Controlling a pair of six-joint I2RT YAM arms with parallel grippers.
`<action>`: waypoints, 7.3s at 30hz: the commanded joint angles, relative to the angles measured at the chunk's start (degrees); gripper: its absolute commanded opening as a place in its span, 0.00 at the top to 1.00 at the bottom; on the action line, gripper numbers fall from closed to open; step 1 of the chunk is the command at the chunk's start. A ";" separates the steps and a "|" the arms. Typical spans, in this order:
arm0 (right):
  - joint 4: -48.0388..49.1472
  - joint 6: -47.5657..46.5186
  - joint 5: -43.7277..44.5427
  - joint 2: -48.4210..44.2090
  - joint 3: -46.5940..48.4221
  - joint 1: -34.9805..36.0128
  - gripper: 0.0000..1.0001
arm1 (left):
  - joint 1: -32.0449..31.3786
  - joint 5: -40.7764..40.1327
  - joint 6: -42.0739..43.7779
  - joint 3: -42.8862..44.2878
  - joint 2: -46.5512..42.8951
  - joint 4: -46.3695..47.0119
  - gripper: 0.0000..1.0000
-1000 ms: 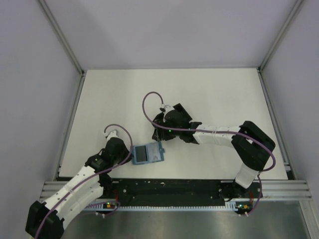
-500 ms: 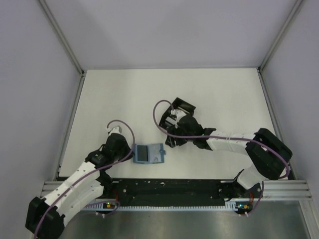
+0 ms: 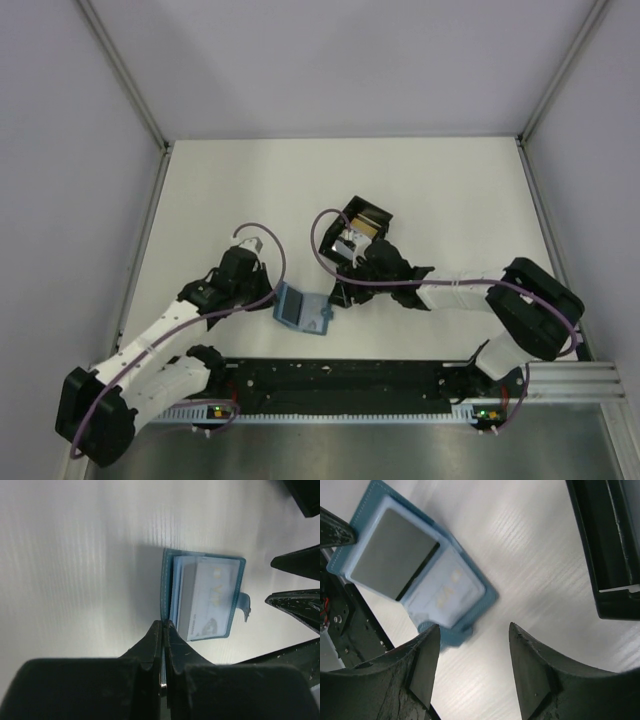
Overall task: Put the credit cards into the card holder
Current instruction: Close the card holder at the center of the board.
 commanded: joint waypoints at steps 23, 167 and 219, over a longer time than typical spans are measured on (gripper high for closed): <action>14.82 0.14 -13.86 0.18 -4.32 1.04 0.42 | -1.70 17.55 2.95 2.17 6.09 12.67 0.80; -7.32 6.64 8.45 -1.57 -0.02 7.71 0.83 | -29.21 -12.76 -36.95 -16.11 12.69 31.23 0.87; -15.06 8.04 11.62 -1.13 7.46 6.92 0.79 | -29.83 -16.37 -33.96 -13.04 13.30 27.19 0.75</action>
